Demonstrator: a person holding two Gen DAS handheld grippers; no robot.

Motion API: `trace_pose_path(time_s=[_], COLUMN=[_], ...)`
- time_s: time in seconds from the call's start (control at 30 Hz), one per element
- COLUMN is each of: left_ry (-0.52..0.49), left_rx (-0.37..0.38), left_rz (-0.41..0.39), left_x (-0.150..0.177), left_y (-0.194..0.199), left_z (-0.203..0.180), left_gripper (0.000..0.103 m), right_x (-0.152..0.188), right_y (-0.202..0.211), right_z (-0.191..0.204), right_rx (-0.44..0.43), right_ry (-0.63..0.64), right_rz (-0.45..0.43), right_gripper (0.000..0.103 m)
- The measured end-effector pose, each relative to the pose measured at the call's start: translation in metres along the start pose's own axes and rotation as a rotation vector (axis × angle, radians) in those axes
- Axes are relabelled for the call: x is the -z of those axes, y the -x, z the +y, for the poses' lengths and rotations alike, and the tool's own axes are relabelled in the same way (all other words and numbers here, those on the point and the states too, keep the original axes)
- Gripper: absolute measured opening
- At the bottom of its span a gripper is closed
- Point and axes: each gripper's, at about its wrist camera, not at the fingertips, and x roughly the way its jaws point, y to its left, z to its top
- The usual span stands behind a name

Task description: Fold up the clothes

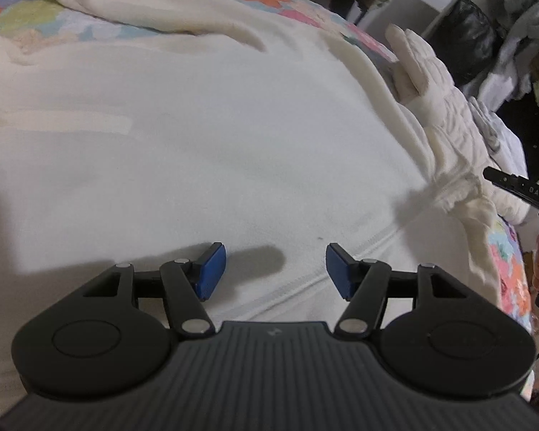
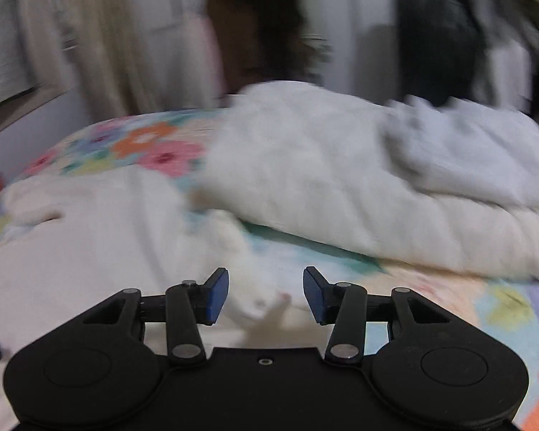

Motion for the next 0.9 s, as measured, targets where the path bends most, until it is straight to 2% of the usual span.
trace_pose_path(time_s=[0.1,0.2,0.23,0.3,0.43,0.47,0.5,0.53,0.6,0.67,0.7,0.73,0.77,0.83,0.9], left_ry=[-0.027,0.003,0.048,0.138,0.099,0.101,0.108,0.131,0.184,0.233,0.252,0.252,0.228,0.216,0.182], left_rx=[-0.032,-0.171,-0.192,-0.227,-0.362,-0.348,-0.325,-0.283,-0.173,-0.079,-0.058,-0.045,-0.021,0.008,-0.036], left_rz=[-0.055,-0.257,-0.265,-0.248,-0.225,-0.217,-0.206,-0.191,-0.173,-0.169,-0.177,-0.200,-0.229,-0.273,-0.319], left_x=[-0.014,-0.049,-0.060,-0.079,-0.101,-0.105,-0.109,-0.112,-0.114,-0.112,-0.108,-0.106,-0.103,-0.097,-0.094], left_y=[0.023,0.076,0.088,0.107,0.116,0.113,0.108,0.101,0.082,0.062,0.053,0.048,0.048,0.050,0.057], left_z=[0.014,0.063,0.086,0.133,0.195,0.210,0.226,0.241,0.261,0.272,0.273,0.271,0.266,0.258,0.247], left_gripper=[0.061,0.061,0.061,0.060,0.062,0.062,0.064,0.064,0.072,0.073,0.072,0.065,0.014,0.010,0.009], right_x=[0.000,0.001,0.001,-0.010,-0.026,-0.029,-0.029,-0.028,-0.024,-0.021,-0.020,-0.019,-0.021,-0.014,-0.006], right_y=[-0.028,-0.057,-0.066,-0.082,-0.111,-0.119,-0.123,-0.128,-0.128,-0.110,-0.101,-0.088,-0.085,-0.099,-0.114], right_z=[0.015,0.029,0.034,0.024,0.011,0.008,0.006,0.003,0.004,0.016,0.023,0.028,0.031,0.028,0.030], right_rx=[0.021,0.046,0.054,-0.018,-0.146,-0.175,-0.192,-0.206,-0.229,-0.191,-0.169,-0.140,-0.103,-0.072,-0.046], right_ry=[0.077,0.155,0.181,0.100,-0.036,-0.064,-0.091,-0.117,-0.128,-0.040,0.008,0.059,0.095,0.109,0.145], right_rz=[0.041,0.086,0.101,0.144,0.270,0.306,0.317,0.323,0.306,0.222,0.177,0.120,0.081,0.127,0.178], right_gripper=[0.054,0.059,0.063,0.063,0.061,0.060,0.047,0.022,0.016,0.013,0.012,0.011,0.010,0.010,0.011])
